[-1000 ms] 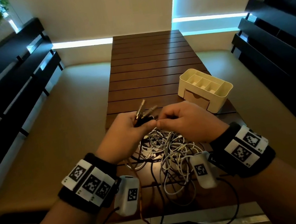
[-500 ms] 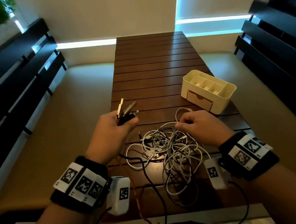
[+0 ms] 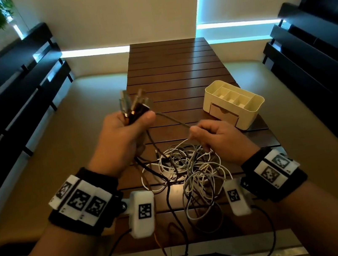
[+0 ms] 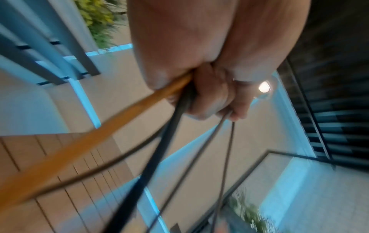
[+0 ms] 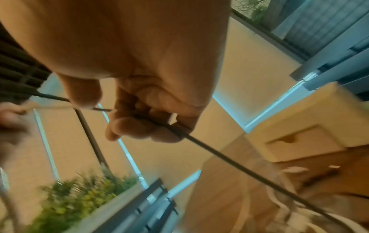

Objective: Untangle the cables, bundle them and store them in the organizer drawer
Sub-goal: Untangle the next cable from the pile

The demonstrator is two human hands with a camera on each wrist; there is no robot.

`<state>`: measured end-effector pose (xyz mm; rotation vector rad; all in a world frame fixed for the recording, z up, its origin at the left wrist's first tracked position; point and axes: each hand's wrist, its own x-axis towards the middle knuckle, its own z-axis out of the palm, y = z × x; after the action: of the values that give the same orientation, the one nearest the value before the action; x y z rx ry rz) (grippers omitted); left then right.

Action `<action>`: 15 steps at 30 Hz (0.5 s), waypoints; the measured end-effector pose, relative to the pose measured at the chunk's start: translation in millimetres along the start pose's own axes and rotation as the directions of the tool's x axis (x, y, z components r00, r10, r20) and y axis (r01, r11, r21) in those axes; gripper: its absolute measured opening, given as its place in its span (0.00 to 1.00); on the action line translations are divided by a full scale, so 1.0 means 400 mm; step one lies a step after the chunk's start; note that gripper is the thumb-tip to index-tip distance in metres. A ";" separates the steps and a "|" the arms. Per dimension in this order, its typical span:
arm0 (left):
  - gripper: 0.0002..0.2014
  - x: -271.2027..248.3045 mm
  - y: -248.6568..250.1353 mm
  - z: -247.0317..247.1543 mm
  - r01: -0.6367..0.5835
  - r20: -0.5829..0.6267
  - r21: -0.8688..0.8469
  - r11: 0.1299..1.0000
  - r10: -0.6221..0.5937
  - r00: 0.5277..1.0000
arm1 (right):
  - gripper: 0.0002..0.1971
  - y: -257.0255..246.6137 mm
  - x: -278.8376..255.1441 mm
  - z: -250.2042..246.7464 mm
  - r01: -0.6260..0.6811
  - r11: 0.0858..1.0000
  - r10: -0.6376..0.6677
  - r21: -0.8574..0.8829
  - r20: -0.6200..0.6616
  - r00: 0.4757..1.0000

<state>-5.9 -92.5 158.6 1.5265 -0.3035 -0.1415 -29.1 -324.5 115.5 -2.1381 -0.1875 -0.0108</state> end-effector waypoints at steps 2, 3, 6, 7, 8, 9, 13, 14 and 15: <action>0.12 -0.002 0.005 -0.028 0.000 -0.045 0.039 0.999 0.001 0.999 | 0.16 0.057 -0.012 0.008 -0.100 0.995 0.100 0.006 -0.024 0.995; 0.13 -0.002 -0.001 -0.038 0.019 -0.052 0.138 0.990 -0.012 0.999 | 0.15 0.071 -0.017 0.008 -0.118 0.993 0.118 0.005 -0.039 0.992; 0.12 -0.005 -0.038 -0.050 0.081 -0.084 0.454 0.887 -0.048 0.995 | 0.13 0.053 -0.018 0.000 -0.079 0.997 0.079 -0.002 -0.107 0.991; 0.12 -0.005 -0.051 -0.049 0.079 -0.130 0.479 0.874 -0.018 0.991 | 0.13 0.036 -0.015 -0.008 -0.050 0.998 0.046 -0.032 -0.124 0.991; 0.11 -0.003 -0.059 -0.047 0.072 -0.192 0.471 0.879 0.023 0.981 | 0.12 0.017 -0.011 -0.016 -0.017 0.996 0.007 -0.085 -0.119 0.993; 0.09 -0.004 -0.056 -0.039 0.058 -0.249 0.444 0.894 0.061 0.967 | 0.11 -0.002 -0.007 -0.021 0.016 0.988 -0.029 -0.151 -0.086 0.996; 0.05 -0.012 -0.031 0.020 -0.083 -0.087 0.460 0.884 0.138 0.987 | 0.08 -0.069 -0.003 -0.016 0.172 0.949 -0.160 -0.265 0.067 0.985; 0.05 -0.015 -0.025 0.039 -0.103 0.009 0.481 0.870 0.113 0.994 | 0.08 -0.085 -0.003 -0.013 0.211 0.948 -0.203 -0.239 0.057 0.978; 0.08 -0.016 -0.023 0.051 -0.107 0.084 0.489 0.866 0.076 0.994 | 0.07 -0.099 -0.002 -0.013 0.243 0.947 -0.242 -0.209 0.031 0.970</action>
<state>-17.0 -110.8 149.0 2.0151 -0.4883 -0.0342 -35.1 -307.7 151.4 -2.3141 -0.4706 -0.1763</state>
